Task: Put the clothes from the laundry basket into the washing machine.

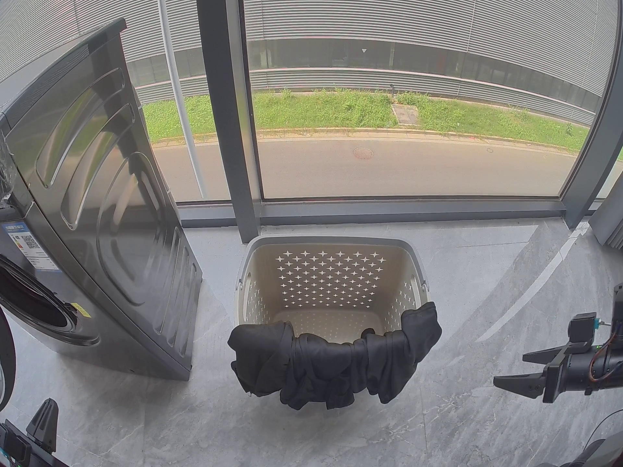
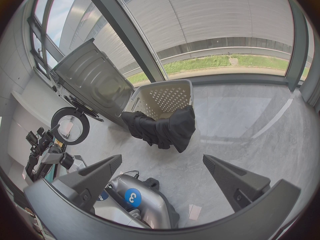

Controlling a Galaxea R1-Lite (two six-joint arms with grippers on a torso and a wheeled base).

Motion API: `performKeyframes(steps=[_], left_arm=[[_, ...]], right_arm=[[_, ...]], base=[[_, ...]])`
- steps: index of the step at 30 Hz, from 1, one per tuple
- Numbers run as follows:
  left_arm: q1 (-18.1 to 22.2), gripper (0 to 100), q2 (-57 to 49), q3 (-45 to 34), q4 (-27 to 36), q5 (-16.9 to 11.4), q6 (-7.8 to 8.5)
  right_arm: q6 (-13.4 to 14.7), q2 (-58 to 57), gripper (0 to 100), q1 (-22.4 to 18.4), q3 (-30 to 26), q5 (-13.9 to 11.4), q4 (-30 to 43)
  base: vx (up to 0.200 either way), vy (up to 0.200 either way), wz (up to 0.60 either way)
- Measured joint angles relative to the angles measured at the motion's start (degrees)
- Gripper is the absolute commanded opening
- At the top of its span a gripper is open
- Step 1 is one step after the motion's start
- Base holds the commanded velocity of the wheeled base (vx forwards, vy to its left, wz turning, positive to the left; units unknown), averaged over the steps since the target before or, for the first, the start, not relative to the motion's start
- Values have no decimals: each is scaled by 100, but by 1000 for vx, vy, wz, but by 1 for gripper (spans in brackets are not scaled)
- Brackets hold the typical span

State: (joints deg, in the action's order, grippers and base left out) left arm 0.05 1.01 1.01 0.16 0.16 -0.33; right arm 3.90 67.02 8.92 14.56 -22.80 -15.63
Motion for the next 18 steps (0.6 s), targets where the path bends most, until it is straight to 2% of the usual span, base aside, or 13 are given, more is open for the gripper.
performKeyframes(steps=[7, 12, 18], left_arm=[[2, 0, 2, 0, 2, 0, 20], [5, 0, 0, 0, 5, 0, 20], [0, 0, 0, 0, 2, 0, 20]], right_arm=[[15, 828, 100, 88, -4, 150, -456], [22, 1473, 100, 130, 18, 206, -1095], [72, 2395, 100, 284, 29, 413, -2009]], base=[[0, 0, 0], [0, 0, 0], [0, 0, 0]])
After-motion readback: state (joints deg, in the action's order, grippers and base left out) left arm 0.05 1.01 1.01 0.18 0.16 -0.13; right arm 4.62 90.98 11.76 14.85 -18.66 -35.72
